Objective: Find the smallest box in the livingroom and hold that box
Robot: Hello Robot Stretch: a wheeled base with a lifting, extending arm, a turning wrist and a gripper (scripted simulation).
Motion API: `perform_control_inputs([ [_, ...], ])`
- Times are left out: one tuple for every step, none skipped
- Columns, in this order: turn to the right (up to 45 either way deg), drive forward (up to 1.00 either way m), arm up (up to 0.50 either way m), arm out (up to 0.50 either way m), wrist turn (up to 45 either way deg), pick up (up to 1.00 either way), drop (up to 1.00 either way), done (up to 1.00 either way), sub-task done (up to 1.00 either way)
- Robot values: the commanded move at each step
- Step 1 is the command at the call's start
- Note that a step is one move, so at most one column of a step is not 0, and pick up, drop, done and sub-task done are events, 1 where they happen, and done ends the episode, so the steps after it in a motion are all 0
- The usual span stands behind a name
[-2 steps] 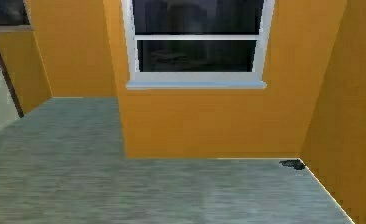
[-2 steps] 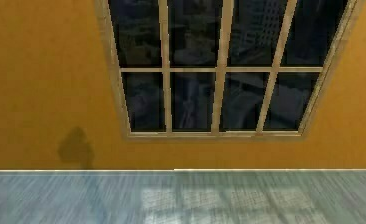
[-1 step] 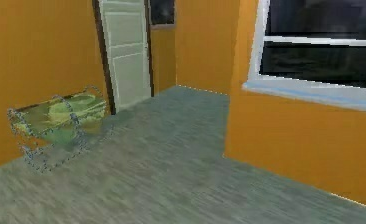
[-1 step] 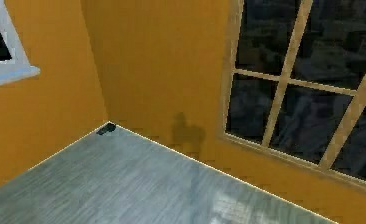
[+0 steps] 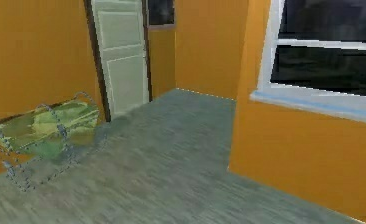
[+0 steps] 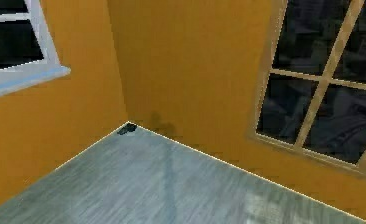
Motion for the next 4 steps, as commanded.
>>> perform_control_inputs([
  [-12.0, 0.0, 0.0, 0.0, 0.0, 0.0, 0.0, 0.0, 0.0],
  [0.0, 0.45, 0.0, 0.0, 0.0, 0.0, 0.0, 0.0, 0.0],
  [-42.0, 0.0, 0.0, 0.0, 0.0, 0.0, 0.0, 0.0, 0.0],
  [-3.0, 0.0, 0.0, 0.0, 0.0, 0.0, 0.0, 0.0, 0.0],
])
